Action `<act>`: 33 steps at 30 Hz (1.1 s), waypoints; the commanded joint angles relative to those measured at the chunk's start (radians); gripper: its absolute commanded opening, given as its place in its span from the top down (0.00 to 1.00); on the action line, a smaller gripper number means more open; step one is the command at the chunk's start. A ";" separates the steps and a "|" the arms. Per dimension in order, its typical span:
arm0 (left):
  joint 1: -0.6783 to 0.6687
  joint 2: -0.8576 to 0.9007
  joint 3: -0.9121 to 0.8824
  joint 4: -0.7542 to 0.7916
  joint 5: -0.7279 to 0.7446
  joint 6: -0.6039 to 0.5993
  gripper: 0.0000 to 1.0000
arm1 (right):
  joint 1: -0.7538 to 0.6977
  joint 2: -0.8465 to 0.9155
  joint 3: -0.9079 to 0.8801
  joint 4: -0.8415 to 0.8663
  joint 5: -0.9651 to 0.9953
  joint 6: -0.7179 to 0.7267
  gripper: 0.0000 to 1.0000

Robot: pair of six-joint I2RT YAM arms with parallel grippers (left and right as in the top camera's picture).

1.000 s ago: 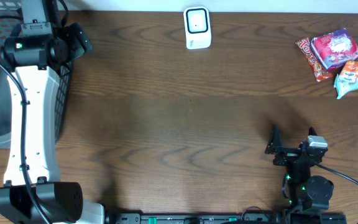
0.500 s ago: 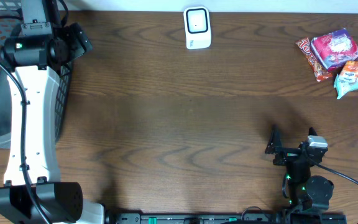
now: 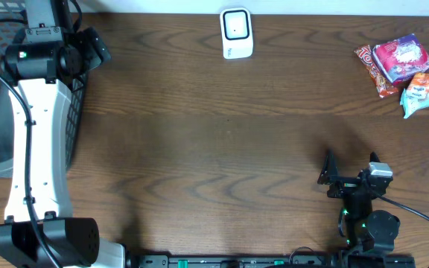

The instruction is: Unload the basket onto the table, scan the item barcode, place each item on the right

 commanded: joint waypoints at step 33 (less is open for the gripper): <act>0.014 -0.013 0.006 -0.002 -0.020 -0.010 0.02 | 0.011 -0.008 -0.005 -0.004 -0.001 -0.183 0.01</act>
